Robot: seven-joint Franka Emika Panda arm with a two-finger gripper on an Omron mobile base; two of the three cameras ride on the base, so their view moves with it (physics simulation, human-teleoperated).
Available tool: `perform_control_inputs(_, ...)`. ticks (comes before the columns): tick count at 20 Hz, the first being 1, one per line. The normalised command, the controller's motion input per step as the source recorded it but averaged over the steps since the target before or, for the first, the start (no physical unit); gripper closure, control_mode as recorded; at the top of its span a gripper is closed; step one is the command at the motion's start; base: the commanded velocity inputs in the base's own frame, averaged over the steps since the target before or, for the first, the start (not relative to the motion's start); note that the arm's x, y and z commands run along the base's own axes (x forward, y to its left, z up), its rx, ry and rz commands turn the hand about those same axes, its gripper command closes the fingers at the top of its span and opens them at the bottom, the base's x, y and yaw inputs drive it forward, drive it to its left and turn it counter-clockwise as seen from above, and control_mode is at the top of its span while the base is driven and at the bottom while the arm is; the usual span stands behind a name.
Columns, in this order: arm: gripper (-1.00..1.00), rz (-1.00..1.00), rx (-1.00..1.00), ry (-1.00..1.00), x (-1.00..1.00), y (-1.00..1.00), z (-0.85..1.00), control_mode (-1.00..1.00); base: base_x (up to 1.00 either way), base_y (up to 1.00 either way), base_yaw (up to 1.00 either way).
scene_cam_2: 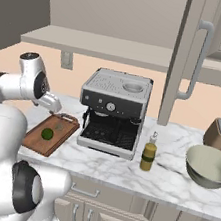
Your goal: Open the cabinet. Place the bowl and condiment on the counter. Then place the lime and garlic on the cutting board.
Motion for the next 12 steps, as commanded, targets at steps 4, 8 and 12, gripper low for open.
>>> perform_control_inputs(4,-1.0,0.0,0.0,-0.02,-0.57,-0.02,0.48,-1.0,0.0,0.0,0.0)
perform_control_inputs(8,-1.0,0.0,0.0,-0.03,-0.62,-0.02,0.48,-1.0,0.0,0.0,0.0)
perform_control_inputs(12,-1.0,0.0,0.0,-0.04,-0.65,-0.04,0.47,-1.0,0.0,0.0,0.0)
